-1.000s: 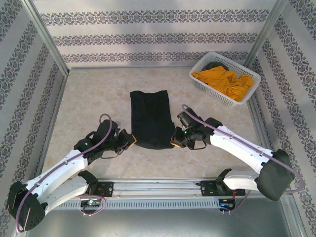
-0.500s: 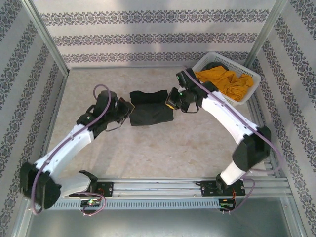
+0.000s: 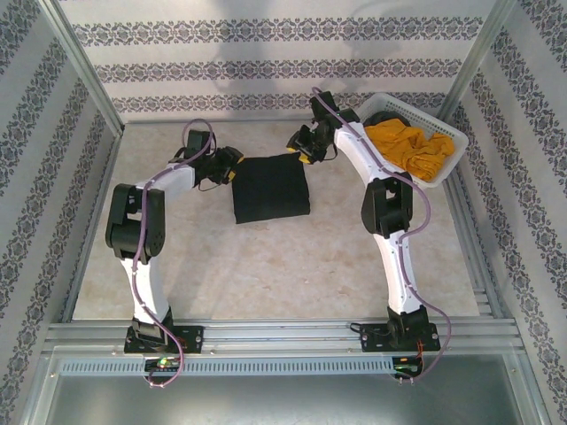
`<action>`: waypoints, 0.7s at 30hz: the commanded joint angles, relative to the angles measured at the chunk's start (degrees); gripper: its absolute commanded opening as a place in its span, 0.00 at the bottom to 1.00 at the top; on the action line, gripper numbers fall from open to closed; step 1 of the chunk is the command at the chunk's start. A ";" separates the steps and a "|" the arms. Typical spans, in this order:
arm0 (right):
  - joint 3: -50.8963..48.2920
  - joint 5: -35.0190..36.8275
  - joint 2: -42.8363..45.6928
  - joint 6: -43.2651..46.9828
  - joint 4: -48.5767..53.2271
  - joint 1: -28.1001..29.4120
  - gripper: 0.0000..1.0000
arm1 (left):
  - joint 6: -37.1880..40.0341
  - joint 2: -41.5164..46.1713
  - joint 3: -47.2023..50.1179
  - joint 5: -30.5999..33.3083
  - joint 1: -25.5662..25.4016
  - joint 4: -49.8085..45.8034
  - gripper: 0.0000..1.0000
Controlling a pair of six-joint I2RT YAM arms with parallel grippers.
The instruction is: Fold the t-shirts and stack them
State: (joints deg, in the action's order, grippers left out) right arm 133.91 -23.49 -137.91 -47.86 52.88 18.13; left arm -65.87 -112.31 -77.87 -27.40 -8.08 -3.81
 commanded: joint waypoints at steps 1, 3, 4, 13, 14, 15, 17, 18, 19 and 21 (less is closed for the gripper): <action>-7.00 -0.79 9.56 4.07 -0.78 0.37 0.48 | 3.22 11.72 4.31 -0.47 -1.37 1.41 0.54; -20.33 -1.12 18.47 4.19 -8.84 0.68 0.49 | 1.60 19.33 10.94 2.82 -3.35 -0.63 0.54; -28.15 -1.27 23.60 3.82 -13.84 0.83 0.49 | -0.33 23.02 14.58 4.79 -5.16 -1.37 0.53; -80.47 -7.10 58.82 -6.76 -49.96 2.61 0.59 | -26.69 31.94 34.60 24.48 -27.45 13.26 0.57; -82.58 -7.76 60.51 -7.88 -51.29 2.67 0.59 | -28.31 30.53 34.69 27.35 -28.96 15.41 0.60; -84.81 -8.21 62.18 -9.07 -51.77 2.68 0.59 | -30.08 28.29 34.44 29.94 -30.44 18.19 0.62; -87.29 -8.64 64.57 -10.01 -51.59 2.62 0.59 | -34.33 22.55 33.69 32.23 -32.04 24.98 0.63; -87.98 -8.60 65.66 -10.09 -50.96 2.61 0.59 | -36.79 19.15 32.91 32.58 -32.74 28.61 0.64; -88.27 -8.51 66.58 -9.88 -50.06 2.61 0.58 | -39.01 15.68 31.72 32.51 -33.24 30.93 0.64; -88.03 -8.51 67.75 -8.85 -47.75 2.28 0.58 | -42.56 10.77 29.59 33.37 -34.29 33.13 0.64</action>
State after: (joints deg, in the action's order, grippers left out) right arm 45.93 -30.59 -72.97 -55.81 7.44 20.49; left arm -98.35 -97.21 -45.65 0.34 -40.84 18.37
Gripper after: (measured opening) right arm 0.586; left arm 0.639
